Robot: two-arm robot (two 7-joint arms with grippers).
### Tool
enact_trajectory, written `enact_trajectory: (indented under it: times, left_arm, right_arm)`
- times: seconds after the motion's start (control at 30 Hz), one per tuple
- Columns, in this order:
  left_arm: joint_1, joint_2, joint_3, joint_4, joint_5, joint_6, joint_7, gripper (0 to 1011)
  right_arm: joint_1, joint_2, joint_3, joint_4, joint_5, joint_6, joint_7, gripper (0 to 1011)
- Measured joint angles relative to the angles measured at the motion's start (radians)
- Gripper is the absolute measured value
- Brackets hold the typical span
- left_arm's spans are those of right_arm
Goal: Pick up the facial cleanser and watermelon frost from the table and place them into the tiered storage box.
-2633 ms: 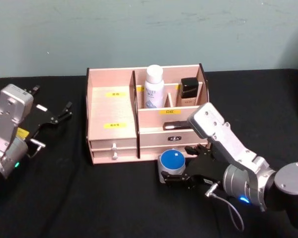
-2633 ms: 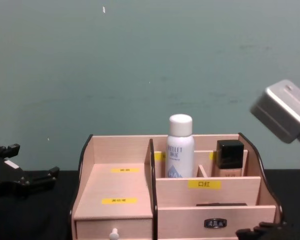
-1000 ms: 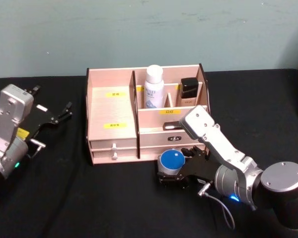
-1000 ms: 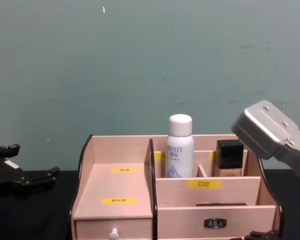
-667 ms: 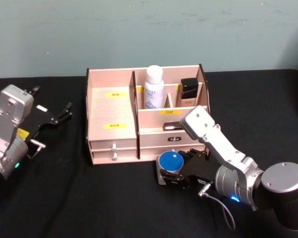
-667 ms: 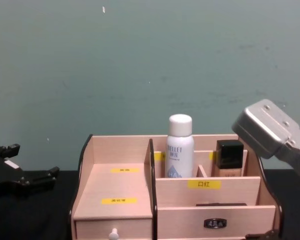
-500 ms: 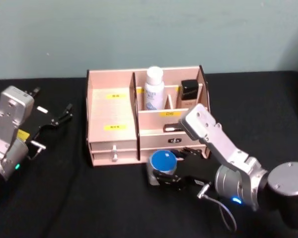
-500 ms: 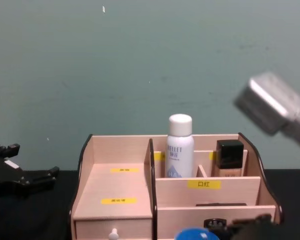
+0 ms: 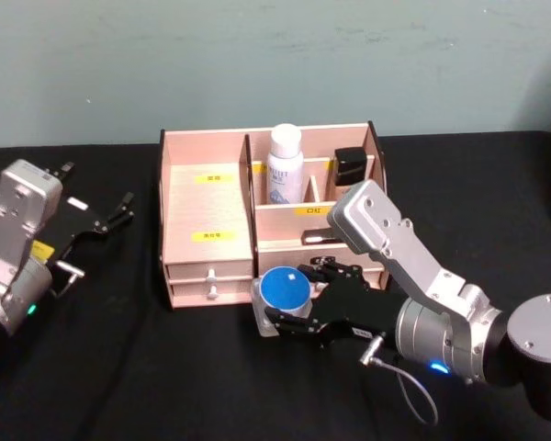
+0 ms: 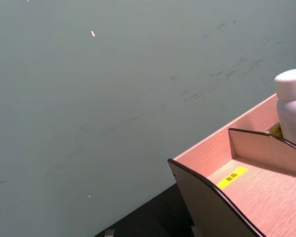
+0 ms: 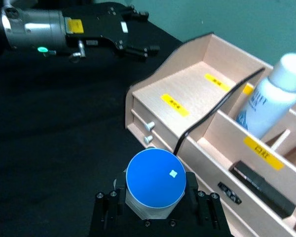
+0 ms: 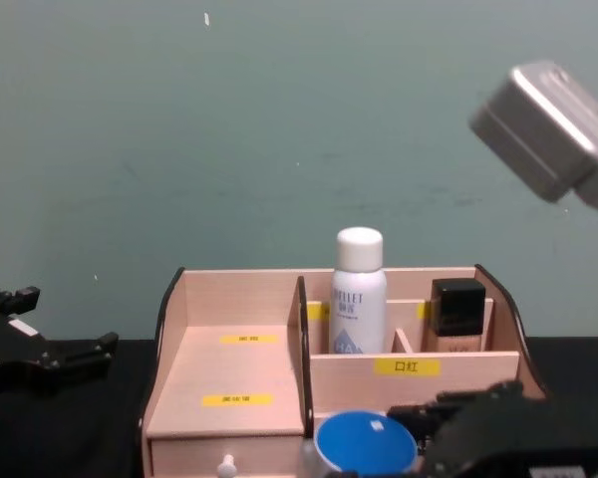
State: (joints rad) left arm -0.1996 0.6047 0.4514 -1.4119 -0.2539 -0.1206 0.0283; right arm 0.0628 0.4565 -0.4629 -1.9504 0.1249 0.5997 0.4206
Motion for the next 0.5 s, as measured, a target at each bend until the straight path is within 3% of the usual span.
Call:
enact_trajectory:
  times: [0.2, 0.5]
  left_arm:
    - [0.0, 0.0, 0.0, 0.0, 0.0, 0.0, 0.0, 1001]
    - [0.0, 0.0, 0.0, 0.0, 0.0, 0.0, 0.0, 1001]
  right_arm:
    - [0.021, -0.004, -0.007, -0.016, -0.007, 0.004, 0.01, 724]
    - [0.087, -0.041, -0.028, 0.004, -0.014, 0.019, 0.018, 724]
